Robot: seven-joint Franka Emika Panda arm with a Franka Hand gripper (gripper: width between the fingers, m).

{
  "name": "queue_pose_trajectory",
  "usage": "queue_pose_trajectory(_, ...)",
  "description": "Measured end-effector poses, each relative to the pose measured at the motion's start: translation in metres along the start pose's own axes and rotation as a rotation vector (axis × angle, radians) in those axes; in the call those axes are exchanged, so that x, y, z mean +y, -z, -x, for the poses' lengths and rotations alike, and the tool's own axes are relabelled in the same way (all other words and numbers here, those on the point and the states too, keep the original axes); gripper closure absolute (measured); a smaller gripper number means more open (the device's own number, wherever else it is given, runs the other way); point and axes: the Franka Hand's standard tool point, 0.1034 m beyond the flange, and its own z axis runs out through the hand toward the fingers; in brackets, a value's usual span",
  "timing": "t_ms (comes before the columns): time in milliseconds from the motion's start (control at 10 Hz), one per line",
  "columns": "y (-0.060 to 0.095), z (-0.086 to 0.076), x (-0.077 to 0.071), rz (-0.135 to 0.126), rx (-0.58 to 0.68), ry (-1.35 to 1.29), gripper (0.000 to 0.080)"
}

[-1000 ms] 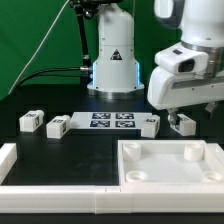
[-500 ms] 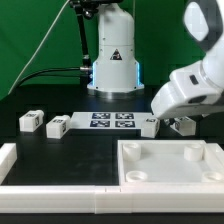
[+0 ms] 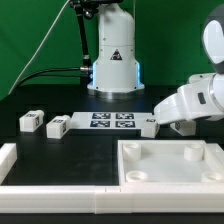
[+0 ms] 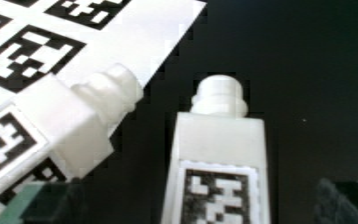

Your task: Assemble one leg

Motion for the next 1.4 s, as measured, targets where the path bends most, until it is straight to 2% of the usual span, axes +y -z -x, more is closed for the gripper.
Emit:
queue_pose_trajectory(500,-0.0074,0.0001,0.0006,-0.002,-0.029,-0.001,0.0151)
queue_pose_trajectory(700,-0.0072,0.0,0.0006,-0.002,-0.029,-0.001,0.041)
queue_pose_trajectory(800,-0.0072,0.0001,0.0006,-0.002,-0.029,-0.001,0.0514)
queue_pose_trajectory(1400,-0.0063,0.0015,0.0007,-0.004,-0.031,-0.001,0.0513)
